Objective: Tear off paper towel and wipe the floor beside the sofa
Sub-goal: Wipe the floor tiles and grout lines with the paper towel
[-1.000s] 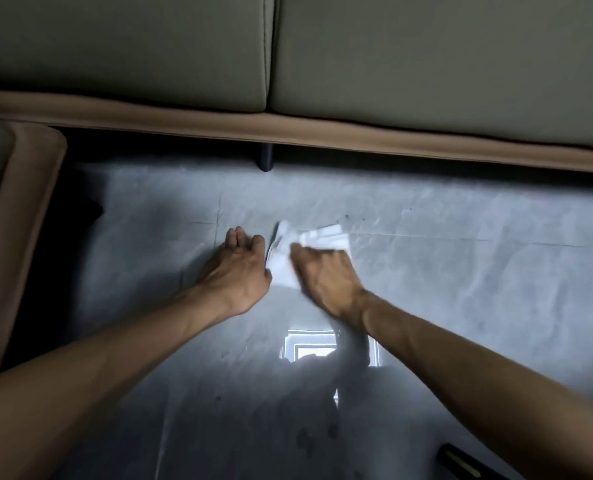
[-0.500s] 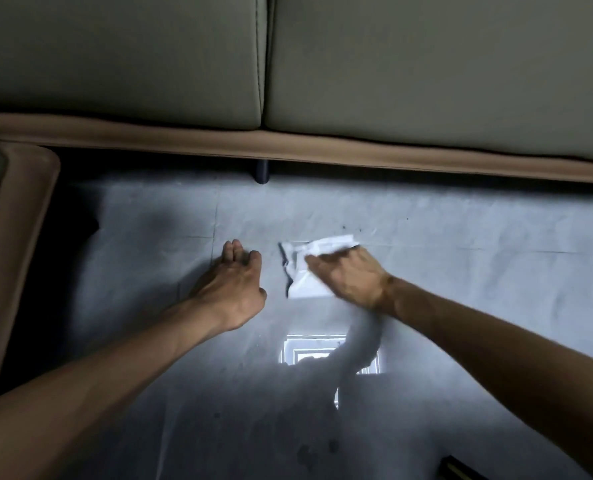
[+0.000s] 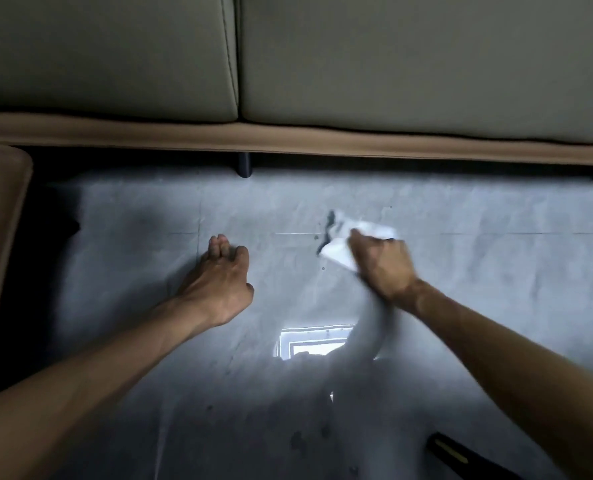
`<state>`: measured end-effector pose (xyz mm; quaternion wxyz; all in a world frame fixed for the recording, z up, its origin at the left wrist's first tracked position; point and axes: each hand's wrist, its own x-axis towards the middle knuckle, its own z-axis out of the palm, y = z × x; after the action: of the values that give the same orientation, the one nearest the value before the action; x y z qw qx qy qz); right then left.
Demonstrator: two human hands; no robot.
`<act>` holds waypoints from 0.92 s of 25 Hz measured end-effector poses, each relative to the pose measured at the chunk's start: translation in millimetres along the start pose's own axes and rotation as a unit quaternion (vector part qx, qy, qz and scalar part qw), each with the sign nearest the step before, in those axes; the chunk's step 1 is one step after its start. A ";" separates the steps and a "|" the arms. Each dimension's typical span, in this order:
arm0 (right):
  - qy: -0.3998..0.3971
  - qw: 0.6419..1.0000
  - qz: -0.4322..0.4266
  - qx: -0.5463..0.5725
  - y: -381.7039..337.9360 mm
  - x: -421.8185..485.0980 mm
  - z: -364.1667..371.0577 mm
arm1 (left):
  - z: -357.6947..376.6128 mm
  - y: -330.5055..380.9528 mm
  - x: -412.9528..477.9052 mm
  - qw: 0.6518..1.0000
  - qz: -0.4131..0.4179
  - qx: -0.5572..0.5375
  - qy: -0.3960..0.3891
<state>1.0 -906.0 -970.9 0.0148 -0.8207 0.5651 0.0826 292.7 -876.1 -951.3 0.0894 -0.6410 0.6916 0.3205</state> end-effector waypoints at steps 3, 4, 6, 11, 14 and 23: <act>0.041 0.894 0.444 0.048 61.7 -16.6 -6.7 | 3.8 -3.7 -0.7 1.000 0.007 -0.008 -0.001; 0.084 0.863 0.492 0.071 48.2 -12.8 -8.3 | 4.8 -1.7 -1.4 1.000 0.006 -0.006 -0.003; 0.117 0.885 0.431 0.131 -21.3 15.4 -2.5 | 2.7 -0.7 -3.3 1.000 0.004 0.003 0.001; 0.022 0.989 -0.127 0.069 -114.7 22.2 -1.8 | -4.5 -6.1 -7.7 1.000 -0.007 -0.026 0.005; -0.047 0.997 0.056 -0.026 2.5 14.7 -1.9 | -4.1 -15.2 -10.1 0.999 0.001 -0.040 0.009; 0.051 0.961 0.228 0.145 -176.8 72.2 -6.4 | 17.9 -58.0 -77.4 0.961 -0.134 -0.052 0.235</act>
<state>191.3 -909.7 -987.8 0.0855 -0.6621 0.7434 -0.0409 354.8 -800.4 -942.9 -0.0667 -0.7887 0.5836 0.1815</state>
